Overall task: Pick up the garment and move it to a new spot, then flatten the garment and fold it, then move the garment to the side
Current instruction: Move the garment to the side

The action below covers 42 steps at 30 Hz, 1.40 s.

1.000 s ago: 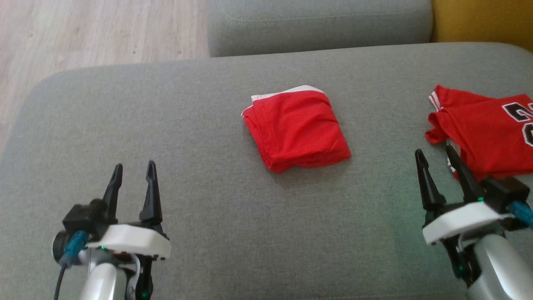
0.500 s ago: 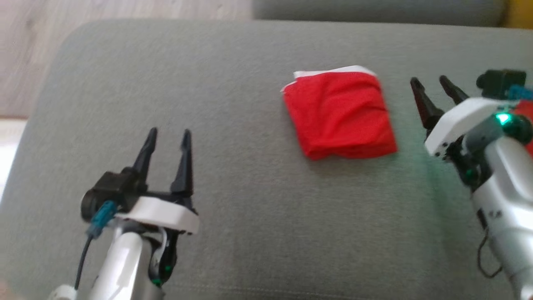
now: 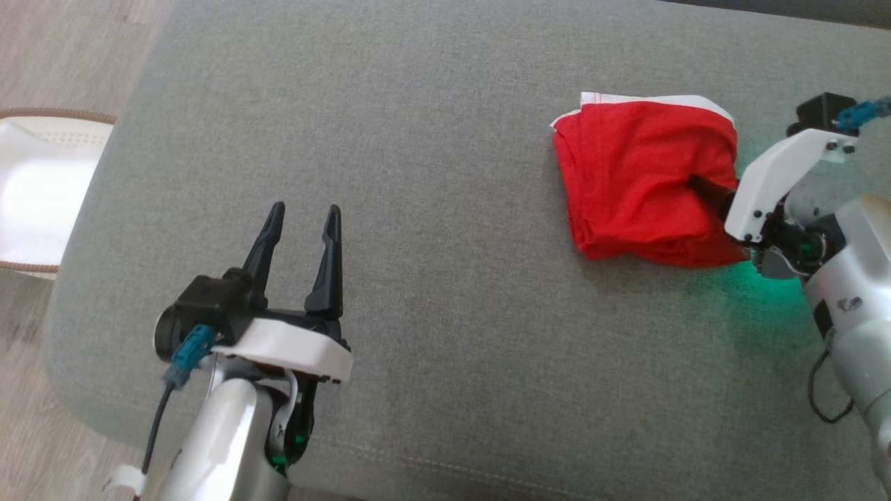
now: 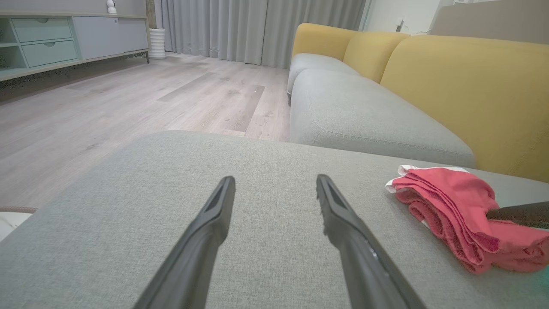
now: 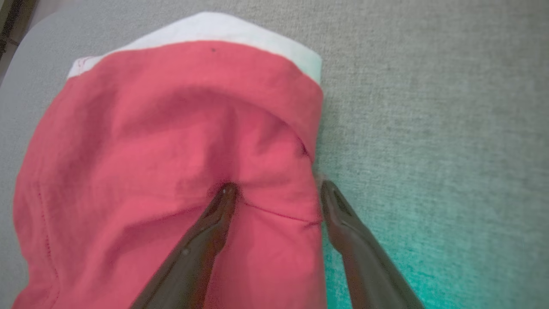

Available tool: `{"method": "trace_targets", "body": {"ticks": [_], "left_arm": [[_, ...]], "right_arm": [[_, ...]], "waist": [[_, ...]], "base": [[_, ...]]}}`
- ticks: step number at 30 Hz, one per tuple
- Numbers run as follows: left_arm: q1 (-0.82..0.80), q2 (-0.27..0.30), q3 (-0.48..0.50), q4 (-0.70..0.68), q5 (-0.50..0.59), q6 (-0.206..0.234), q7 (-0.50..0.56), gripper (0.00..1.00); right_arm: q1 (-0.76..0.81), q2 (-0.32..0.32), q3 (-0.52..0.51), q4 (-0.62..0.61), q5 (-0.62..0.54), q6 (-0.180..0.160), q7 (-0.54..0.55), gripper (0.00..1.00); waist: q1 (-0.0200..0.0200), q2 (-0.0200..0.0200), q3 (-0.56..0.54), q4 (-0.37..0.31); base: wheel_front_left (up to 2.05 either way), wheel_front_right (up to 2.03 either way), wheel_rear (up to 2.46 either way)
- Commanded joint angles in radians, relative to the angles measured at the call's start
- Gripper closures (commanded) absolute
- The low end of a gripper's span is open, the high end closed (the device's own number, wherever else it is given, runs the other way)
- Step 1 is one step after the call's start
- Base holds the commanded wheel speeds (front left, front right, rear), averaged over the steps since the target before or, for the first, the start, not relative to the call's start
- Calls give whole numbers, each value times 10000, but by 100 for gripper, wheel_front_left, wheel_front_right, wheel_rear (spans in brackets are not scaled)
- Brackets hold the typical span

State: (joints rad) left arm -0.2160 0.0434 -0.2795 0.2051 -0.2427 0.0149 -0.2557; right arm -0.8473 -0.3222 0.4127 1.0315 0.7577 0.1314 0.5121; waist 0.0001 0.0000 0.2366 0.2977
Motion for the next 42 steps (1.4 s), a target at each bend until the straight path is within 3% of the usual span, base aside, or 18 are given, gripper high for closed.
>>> {"method": "trace_targets", "body": {"ticks": [1,2,3,4,12,16,23,29,38,42], "left_arm": [[-480,69,289,-280,-96,61,-61,0],[-472,69,294,-271,-97,78,-61,0],[-459,69,294,-260,-101,93,-61,0],[-449,69,295,-249,-100,98,-61,0],[-421,69,353,-34,-15,19,-61,0],[-393,69,349,70,142,-136,-61,0],[-382,70,204,287,268,-382,-61,0],[-510,69,68,395,224,-428,-61,0],[-850,69,-110,495,288,-464,-61,0],[-1046,69,-245,602,341,-505,-61,0]], "right_arm": [[63,180,235,-83,125,-7,133,0],[80,210,288,-89,206,-7,142,13],[95,228,338,-138,285,-7,81,62],[114,222,402,-201,333,-7,-44,100],[281,189,1033,-788,706,-7,-1708,100],[373,219,1528,-994,973,-7,-2385,100],[285,55,2147,-1259,1504,-7,-2656,100],[240,-117,2564,-1383,1900,-7,-2980,100],[-240,-788,3164,-1468,2137,-7,-3080,100],[-919,-1755,3849,-1697,1759,-7,-2907,100]], "waist": [[-1,0,-16,-16],[-1,0,-37,-35],[-1,0,-61,-62],[-1,0,-88,-103],[-1,0,-623,-883],[-1,0,-1048,-1948],[-1,0,-1168,-3574],[-1,0,-1039,-4630],[-1,0,-467,-4869],[-1,0,-11,-4531]], "base": [[0,0,0],[0,0,0],[0,0,0],[0,0,0],[0,0,0],[0,0,0],[0,0,0],[0,0,0],[0,0,0],[0,0,0]]}}
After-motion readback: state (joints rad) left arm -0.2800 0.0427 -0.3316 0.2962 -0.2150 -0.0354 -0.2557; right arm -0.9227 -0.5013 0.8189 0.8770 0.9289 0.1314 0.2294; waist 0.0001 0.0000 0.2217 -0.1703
